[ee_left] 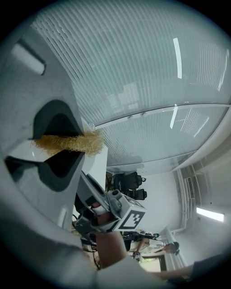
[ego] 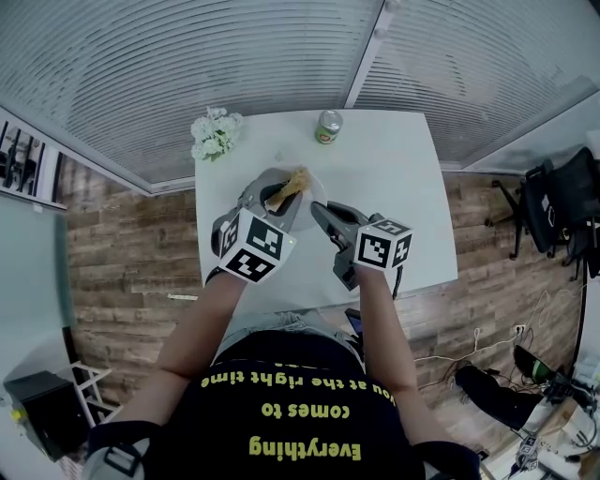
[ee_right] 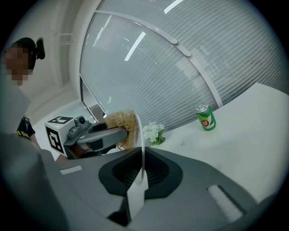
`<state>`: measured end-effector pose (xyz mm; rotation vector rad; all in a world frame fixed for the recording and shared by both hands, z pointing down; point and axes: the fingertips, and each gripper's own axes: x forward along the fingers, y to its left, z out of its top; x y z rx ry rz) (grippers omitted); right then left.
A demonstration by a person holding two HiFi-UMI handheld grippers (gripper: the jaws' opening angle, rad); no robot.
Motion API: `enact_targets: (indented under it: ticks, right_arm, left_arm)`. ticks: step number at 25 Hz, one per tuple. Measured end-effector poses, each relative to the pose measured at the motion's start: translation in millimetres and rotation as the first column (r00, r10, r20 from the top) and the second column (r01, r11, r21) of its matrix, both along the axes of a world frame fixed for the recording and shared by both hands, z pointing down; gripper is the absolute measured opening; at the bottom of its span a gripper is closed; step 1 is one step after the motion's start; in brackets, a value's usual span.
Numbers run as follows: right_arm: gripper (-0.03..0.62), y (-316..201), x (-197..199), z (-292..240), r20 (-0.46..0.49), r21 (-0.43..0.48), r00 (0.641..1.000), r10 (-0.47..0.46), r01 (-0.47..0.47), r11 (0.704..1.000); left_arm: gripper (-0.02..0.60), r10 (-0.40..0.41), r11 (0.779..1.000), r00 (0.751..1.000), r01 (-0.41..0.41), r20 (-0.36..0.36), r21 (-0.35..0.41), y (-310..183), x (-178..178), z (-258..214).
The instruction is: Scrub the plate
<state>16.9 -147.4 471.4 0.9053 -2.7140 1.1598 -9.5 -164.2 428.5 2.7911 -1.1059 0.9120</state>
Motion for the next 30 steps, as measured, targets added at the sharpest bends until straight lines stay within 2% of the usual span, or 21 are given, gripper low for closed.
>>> enact_targets:
  ticks: [17, 30]
  right_arm:
    - [0.014, -2.0, 1.2, -3.5, 0.007, 0.007, 1.000, 0.010, -0.010, 1.000]
    - [0.014, -4.5, 8.4, -6.4, 0.018, 0.012, 1.000, 0.022, -0.023, 1.000]
  left_arm:
    - [0.066, 0.056, 0.998, 0.998, -0.056, 0.033, 0.003, 9.4, 20.6, 3.2]
    - [0.066, 0.028, 1.000, 0.998, -0.028, 0.054, -0.006, 1.1, 8.0, 6.5]
